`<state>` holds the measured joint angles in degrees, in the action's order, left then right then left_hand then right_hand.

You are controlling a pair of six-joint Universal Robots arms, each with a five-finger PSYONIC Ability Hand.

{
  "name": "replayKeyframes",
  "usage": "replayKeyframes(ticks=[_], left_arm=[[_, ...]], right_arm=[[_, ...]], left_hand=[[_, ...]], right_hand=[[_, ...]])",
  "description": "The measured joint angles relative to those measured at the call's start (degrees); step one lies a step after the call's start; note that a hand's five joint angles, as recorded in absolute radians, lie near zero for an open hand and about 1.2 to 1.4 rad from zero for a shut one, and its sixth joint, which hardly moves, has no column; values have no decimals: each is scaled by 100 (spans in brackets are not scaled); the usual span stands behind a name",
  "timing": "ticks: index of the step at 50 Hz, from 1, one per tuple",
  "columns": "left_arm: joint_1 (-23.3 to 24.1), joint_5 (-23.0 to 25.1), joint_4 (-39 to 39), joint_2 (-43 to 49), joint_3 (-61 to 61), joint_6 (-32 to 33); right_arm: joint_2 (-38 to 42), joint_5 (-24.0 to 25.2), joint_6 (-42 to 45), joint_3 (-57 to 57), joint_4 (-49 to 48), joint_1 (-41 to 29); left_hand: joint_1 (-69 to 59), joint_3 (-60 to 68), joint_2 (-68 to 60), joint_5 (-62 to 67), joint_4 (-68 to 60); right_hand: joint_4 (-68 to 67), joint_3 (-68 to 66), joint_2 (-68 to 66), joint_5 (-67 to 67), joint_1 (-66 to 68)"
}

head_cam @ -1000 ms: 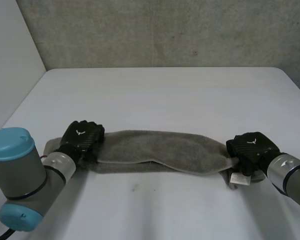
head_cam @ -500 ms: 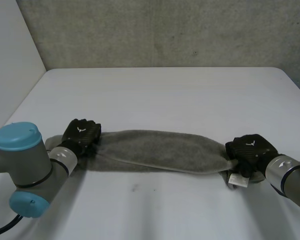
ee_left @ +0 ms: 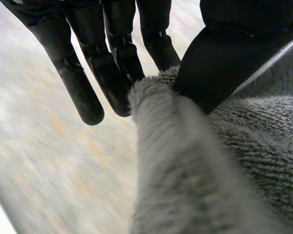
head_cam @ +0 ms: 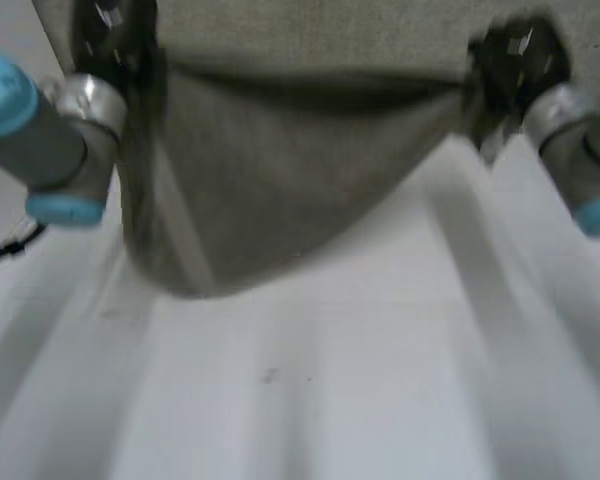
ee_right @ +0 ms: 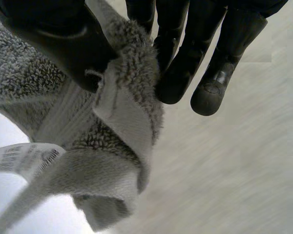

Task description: Fold the towel.

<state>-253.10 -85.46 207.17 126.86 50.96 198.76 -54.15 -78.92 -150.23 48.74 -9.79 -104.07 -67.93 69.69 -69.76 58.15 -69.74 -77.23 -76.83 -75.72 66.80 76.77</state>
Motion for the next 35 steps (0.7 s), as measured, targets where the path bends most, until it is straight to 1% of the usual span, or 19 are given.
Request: replayKeyframes(ticks=[1, 3, 6, 9, 12, 16, 19, 23, 27, 32, 35], left_arm=[[0, -104, 0, 32, -351, -94], [0, -251, -3, 53, -715, -249], [0, -529, -16, 7, -1122, -569], [-1, -709, -53, -119, -1156, -816], [-6, -796, -115, -312, -862, -1001], [-8, -775, -202, -619, 8, -1152], [0, -657, -234, -794, 911, -1193], [46, -426, -219, -889, 2303, -1189], [115, -280, -189, -826, 3536, -1157], [182, -249, -219, -805, 4486, -1131], [190, -251, -254, -909, 4747, -1128]], right_arm=[[59, -108, -29, -370, -215, -11], [96, -235, -88, -721, -468, -20], [47, -398, -280, -1017, -799, -22], [-82, -454, -517, -954, -920, -19], [-232, -447, -747, -654, -920, -19], [-307, -325, -898, -48, -728, -28], [-239, -159, -917, 493, -543, -46], [0, 70, -856, 1285, -390, -74], [369, 185, -699, 1959, -359, -88], [707, 193, -372, 2529, -315, -78], [719, 170, -205, 2734, -284, -56]], left_hand=[[0, 0, 0, 0, 0], [0, 0, 0, 0, 0], [-27, 0, -1, 18, 0], [-33, 0, -1, 24, 0], [-59, 0, -1, 48, 0], [-59, 0, -1, 62, -1], [-81, 0, -2, 78, -1], [-82, 0, -2, 78, -2], [-82, 0, -3, 79, -2], [-81, 1, -3, 81, -1], [-82, 1, -3, 80, -2]], right_hand=[[0, 0, 0, 0, 0], [0, 0, 0, 0, 0], [0, 0, 0, 0, 0], [0, 0, 0, 0, 0], [0, 0, 0, 0, 0], [0, 0, 0, 0, 0], [0, 0, 0, 0, -1], [0, 0, -48, 0, -2], [0, 0, -48, 0, -2], [0, 0, -49, 0, -2], [0, 0, -49, 1, -2]])
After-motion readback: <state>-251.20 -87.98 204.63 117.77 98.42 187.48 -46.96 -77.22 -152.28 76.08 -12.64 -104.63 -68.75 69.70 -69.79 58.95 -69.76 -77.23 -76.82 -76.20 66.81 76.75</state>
